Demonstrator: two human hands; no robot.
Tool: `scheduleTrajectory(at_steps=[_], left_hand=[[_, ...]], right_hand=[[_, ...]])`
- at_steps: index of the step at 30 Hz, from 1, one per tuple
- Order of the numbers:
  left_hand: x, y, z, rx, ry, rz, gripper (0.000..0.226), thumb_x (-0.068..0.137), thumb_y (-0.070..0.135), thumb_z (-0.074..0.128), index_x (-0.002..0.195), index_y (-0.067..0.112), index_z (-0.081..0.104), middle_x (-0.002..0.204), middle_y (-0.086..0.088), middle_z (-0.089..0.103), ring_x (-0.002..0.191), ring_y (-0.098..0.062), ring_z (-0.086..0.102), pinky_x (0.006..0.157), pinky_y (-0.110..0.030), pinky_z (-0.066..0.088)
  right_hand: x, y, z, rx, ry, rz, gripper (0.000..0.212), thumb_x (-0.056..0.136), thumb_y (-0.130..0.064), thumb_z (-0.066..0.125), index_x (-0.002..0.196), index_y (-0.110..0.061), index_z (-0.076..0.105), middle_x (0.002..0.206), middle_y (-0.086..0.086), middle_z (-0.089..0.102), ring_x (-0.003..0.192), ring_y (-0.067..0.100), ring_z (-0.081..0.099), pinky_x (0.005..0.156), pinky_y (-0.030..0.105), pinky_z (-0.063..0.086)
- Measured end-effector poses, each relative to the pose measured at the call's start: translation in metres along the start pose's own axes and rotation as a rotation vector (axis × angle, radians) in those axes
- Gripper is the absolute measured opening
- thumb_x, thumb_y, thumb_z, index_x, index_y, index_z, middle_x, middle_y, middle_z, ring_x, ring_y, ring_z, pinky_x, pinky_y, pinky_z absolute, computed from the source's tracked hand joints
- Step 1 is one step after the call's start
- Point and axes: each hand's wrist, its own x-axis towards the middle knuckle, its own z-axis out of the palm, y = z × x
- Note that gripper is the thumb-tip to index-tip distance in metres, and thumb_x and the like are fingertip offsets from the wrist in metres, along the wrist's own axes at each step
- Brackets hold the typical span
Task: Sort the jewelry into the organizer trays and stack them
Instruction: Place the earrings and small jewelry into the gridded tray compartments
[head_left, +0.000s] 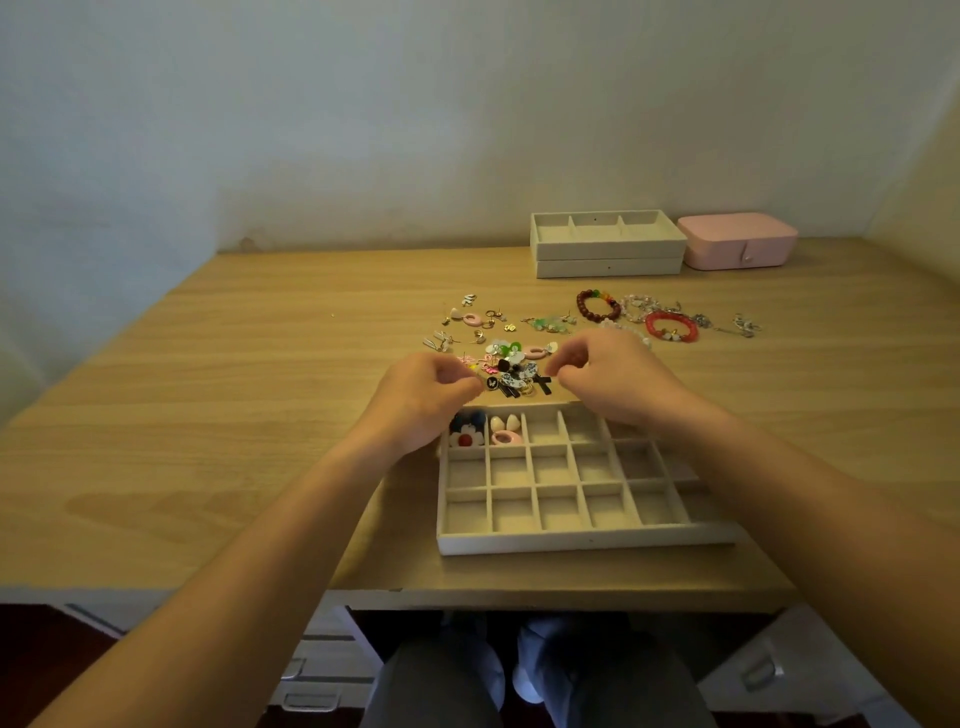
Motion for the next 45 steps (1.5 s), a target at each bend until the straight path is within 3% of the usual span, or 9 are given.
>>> scheduleTrajectory(at_steps=[5, 9, 14, 18, 23, 28, 33, 40, 45], left_hand=[[0.026, 0.017, 0.006, -0.100, 0.067, -0.002, 0.014, 0.093, 0.030, 0.067, 0.101, 0.022, 0.075, 0.100, 0.006, 0.072, 0.094, -0.012, 0.063, 0.082, -0.030, 0.047], [0.049, 0.028, 0.017, -0.192, 0.075, -0.033, 0.012, 0.092, 0.030, 0.068, 0.095, 0.021, 0.075, 0.093, 0.005, 0.070, 0.082, -0.010, 0.060, 0.069, -0.030, 0.046], [0.066, 0.045, 0.025, -0.210, 0.061, -0.017, 0.016, 0.094, 0.029, 0.064, 0.096, 0.018, 0.075, 0.089, 0.006, 0.070, 0.080, -0.007, 0.059, 0.054, -0.027, 0.039], [0.076, 0.046, 0.028, -0.296, 0.077, -0.006, 0.015, 0.092, 0.025, 0.065, 0.091, 0.015, 0.077, 0.087, 0.003, 0.072, 0.083, -0.010, 0.061, 0.075, -0.033, 0.051], [0.076, 0.044, 0.029, -0.328, 0.089, 0.023, 0.013, 0.093, 0.026, 0.064, 0.092, 0.020, 0.076, 0.087, 0.003, 0.072, 0.080, -0.009, 0.061, 0.071, -0.027, 0.045], [0.073, 0.046, 0.030, -0.272, 0.114, 0.081, 0.014, 0.094, 0.025, 0.063, 0.092, 0.021, 0.077, 0.085, 0.007, 0.072, 0.076, -0.001, 0.060, 0.070, -0.025, 0.049], [0.075, 0.040, 0.035, -0.172, 0.124, 0.135, 0.013, 0.092, 0.025, 0.065, 0.092, 0.021, 0.078, 0.084, 0.010, 0.072, 0.084, -0.004, 0.064, 0.073, -0.023, 0.048], [0.076, 0.031, 0.036, -0.056, 0.133, 0.148, 0.015, 0.093, 0.031, 0.063, 0.095, 0.024, 0.077, 0.086, 0.013, 0.070, 0.082, -0.001, 0.061, 0.067, -0.023, 0.044], [0.070, 0.032, 0.032, 0.017, 0.162, 0.209, 0.011, 0.093, 0.030, 0.064, 0.100, 0.029, 0.072, 0.091, 0.014, 0.069, 0.078, -0.002, 0.062, 0.066, -0.025, 0.048]], right_hand=[[0.032, 0.013, -0.006, -0.002, -0.027, 0.016, 0.024, 0.098, -0.010, 0.059, 0.113, -0.022, 0.074, 0.112, -0.002, 0.066, 0.093, 0.009, 0.059, 0.075, 0.023, 0.045], [0.056, 0.016, -0.004, -0.067, -0.056, 0.021, 0.025, 0.096, -0.016, 0.066, 0.119, -0.025, 0.073, 0.112, -0.004, 0.065, 0.097, 0.011, 0.059, 0.085, 0.028, 0.048], [0.070, 0.012, -0.007, -0.104, -0.125, -0.008, 0.029, 0.090, -0.035, 0.076, 0.118, -0.026, 0.074, 0.107, -0.009, 0.056, 0.101, 0.011, 0.053, 0.086, 0.029, 0.043], [0.074, 0.012, -0.001, -0.145, -0.168, -0.039, 0.026, 0.092, -0.036, 0.074, 0.116, -0.027, 0.075, 0.086, -0.019, 0.048, 0.097, 0.011, 0.052, 0.086, 0.030, 0.045], [0.081, 0.013, 0.009, -0.164, -0.155, -0.025, 0.017, 0.090, -0.034, 0.076, 0.105, -0.025, 0.075, 0.089, -0.012, 0.058, 0.092, 0.011, 0.059, 0.080, 0.032, 0.052], [0.084, 0.016, 0.008, -0.084, -0.250, 0.001, 0.011, 0.091, -0.028, 0.076, 0.097, -0.020, 0.070, 0.091, -0.006, 0.065, 0.087, 0.011, 0.060, 0.068, 0.028, 0.044], [0.081, 0.016, 0.010, -0.102, -0.221, -0.001, 0.018, 0.092, -0.032, 0.075, 0.106, -0.022, 0.071, 0.091, -0.013, 0.061, 0.091, 0.008, 0.061, 0.075, 0.027, 0.047], [0.079, 0.015, 0.006, -0.087, -0.231, 0.022, 0.014, 0.089, -0.025, 0.078, 0.096, -0.019, 0.067, 0.090, -0.005, 0.065, 0.083, 0.009, 0.059, 0.066, 0.027, 0.042], [0.076, 0.011, 0.003, 0.028, -0.193, -0.028, 0.007, 0.092, -0.021, 0.075, 0.093, -0.018, 0.069, 0.090, -0.004, 0.070, 0.086, 0.011, 0.067, 0.072, 0.026, 0.052]])
